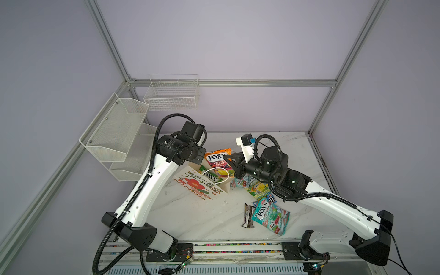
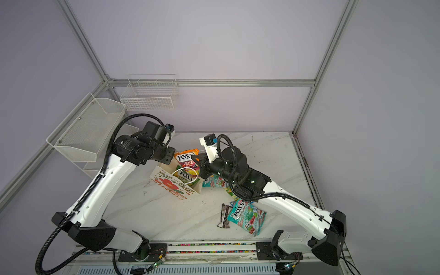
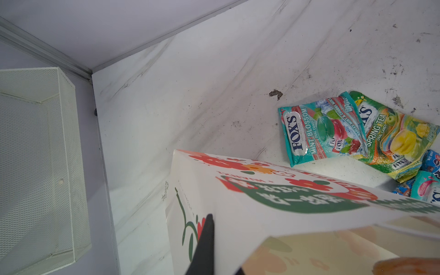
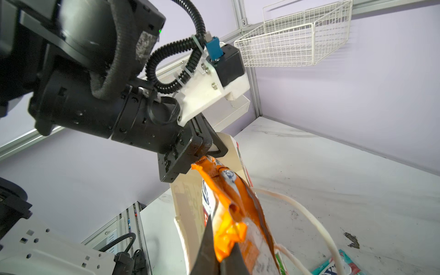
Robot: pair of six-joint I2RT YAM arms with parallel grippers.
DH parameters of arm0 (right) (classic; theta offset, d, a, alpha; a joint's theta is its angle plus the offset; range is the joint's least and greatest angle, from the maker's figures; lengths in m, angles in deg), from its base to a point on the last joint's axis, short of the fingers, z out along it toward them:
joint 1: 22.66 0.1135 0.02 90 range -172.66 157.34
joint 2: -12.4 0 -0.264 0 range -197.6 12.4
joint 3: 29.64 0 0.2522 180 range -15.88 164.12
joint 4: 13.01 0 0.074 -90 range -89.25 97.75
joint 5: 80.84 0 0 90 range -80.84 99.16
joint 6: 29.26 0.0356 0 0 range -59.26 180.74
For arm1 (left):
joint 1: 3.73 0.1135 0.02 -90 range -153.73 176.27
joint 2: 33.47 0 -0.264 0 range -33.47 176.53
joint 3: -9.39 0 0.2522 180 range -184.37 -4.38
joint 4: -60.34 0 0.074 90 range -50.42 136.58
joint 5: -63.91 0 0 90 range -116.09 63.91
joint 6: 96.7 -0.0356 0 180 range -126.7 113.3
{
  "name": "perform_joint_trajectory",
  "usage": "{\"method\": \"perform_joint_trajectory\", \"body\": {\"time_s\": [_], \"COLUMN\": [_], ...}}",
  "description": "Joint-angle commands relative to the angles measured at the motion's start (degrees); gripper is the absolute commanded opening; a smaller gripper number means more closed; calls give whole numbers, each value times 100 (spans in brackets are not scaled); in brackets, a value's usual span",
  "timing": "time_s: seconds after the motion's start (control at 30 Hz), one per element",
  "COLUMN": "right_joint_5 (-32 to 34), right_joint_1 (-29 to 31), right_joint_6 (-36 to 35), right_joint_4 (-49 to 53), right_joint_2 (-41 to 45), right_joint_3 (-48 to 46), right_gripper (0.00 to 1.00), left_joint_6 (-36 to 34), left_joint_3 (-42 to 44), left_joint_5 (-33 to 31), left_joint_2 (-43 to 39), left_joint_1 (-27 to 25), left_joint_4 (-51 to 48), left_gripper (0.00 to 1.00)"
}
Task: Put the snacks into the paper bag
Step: 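Lower the orange candy bag into the paper bag held by the left gripper, then open the right gripper to release the orange bag inside the paper bag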
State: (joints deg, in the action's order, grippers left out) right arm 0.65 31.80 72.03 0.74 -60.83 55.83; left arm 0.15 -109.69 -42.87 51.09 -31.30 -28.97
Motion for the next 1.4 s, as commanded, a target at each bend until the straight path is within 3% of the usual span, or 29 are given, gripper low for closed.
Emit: {"method": "perform_joint_trajectory", "body": {"time_s": [0.0,0.37,0.4,0.57,0.67,1.07,1.37], "right_joint_5": [272,656,683,576,544,773,1296], "right_joint_1": [105,354,372,435,446,446,449], "right_joint_6": [-159,-329,-338,-364,-355,-260,52], "right_joint_4": [-44,298,320,278,227,247,593], "right_joint_2": [-25,-376,-384,-337,-247,158,565], "right_joint_3": [315,668,688,672,635,360,-80], "right_gripper": [0,0,3,41,51,53,63], "left_joint_6": [35,29,40,26,27,18,7], "left_joint_3": [-664,-676,-675,-674,-665,-663,-683], "left_joint_5": [-50,-68,-66,-74,-86,-98,-92], "left_joint_2": [-24,-1,0,9,17,28,46], "left_joint_1": [-40,-60,-64,-64,-64,-64,-64], "left_joint_4": [124,119,119,115,128,146,139], "left_gripper": [0,0,0,0,0,0,0]}}
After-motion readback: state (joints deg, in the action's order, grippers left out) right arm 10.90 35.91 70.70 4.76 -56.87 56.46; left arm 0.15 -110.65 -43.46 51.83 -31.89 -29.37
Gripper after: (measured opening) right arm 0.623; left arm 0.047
